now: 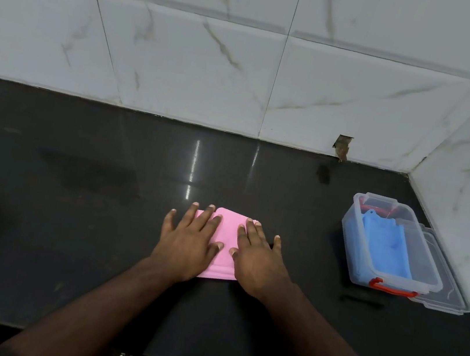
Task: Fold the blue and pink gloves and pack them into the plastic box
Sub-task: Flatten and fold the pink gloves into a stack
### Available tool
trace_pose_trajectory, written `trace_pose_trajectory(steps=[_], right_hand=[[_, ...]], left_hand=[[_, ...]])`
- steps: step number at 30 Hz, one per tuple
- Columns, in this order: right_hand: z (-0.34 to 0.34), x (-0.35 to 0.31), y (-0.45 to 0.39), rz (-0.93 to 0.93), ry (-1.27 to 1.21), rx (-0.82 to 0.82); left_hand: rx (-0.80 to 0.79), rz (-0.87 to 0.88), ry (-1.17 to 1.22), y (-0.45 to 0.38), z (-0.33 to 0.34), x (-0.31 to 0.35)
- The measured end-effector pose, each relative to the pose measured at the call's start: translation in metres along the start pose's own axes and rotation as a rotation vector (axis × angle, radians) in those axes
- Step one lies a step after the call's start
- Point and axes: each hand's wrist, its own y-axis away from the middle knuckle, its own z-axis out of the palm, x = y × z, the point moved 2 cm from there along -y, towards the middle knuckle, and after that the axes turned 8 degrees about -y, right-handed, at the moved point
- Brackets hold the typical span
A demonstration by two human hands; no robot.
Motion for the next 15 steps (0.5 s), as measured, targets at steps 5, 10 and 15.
trace_pose_trajectory(steps=[5, 10, 15], right_hand=[[0.000, 0.009, 0.004, 0.005, -0.027, 0.038], [0.003, 0.018, 0.003, 0.028, -0.005, 0.008], [0.003, 0.016, 0.003, 0.032, -0.011, -0.022]], left_hand=[[-0.073, -0.041, 0.035, 0.003, 0.014, -0.007], [-0.031, -0.072, 0.034, 0.007, 0.025, -0.005], [-0.043, -0.078, 0.035, 0.005, 0.028, -0.004]])
